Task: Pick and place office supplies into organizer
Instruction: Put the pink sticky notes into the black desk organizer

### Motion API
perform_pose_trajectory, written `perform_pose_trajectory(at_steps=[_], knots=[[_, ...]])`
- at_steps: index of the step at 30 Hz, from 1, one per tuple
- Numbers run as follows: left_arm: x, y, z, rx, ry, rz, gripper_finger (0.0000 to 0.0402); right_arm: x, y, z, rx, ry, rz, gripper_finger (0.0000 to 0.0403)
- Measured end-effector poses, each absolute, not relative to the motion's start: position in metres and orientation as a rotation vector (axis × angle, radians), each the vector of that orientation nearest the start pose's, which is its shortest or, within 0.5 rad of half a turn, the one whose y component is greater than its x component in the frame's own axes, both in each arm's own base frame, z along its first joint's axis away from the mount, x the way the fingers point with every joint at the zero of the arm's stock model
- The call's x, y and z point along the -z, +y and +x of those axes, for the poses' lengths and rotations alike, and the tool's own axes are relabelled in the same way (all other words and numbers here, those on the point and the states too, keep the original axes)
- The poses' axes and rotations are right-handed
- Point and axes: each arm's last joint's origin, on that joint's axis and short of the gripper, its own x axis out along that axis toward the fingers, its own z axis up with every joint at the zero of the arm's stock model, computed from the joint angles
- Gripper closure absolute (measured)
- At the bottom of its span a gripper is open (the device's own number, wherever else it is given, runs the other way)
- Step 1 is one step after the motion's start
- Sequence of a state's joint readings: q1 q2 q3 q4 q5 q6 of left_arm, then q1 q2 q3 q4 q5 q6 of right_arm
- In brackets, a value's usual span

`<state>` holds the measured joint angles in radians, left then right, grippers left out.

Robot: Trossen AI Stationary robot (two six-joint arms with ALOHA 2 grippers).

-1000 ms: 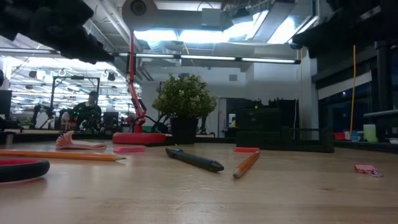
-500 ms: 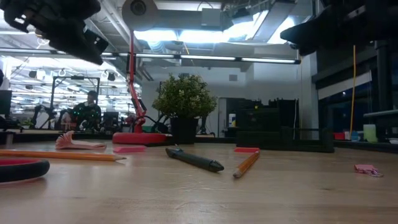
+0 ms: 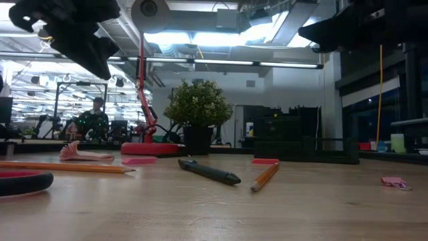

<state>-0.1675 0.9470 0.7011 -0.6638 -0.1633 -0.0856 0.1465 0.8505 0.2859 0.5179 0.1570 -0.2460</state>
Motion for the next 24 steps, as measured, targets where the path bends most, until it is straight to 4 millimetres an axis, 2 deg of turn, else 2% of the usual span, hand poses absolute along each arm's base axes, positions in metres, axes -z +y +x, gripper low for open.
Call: perform_pose_trajectory(at_steps=[10,16,24], knots=[[-0.248,-0.029,0.196,-0.066,0.952,0.021,0.0285,-0.217,0.014,0.181,0.051,0.05,-0.254,0.0389],[-0.244,-0.027,0.189,-0.17,1.157,-0.027,0.0279,-0.217,0.012,0.181,0.058,0.053,-0.254,0.0389],[-0.234,-0.028,0.188,-0.146,1.286,0.032,0.0278,-0.216,0.012,0.181,0.056,0.06,-0.252,0.0389]])
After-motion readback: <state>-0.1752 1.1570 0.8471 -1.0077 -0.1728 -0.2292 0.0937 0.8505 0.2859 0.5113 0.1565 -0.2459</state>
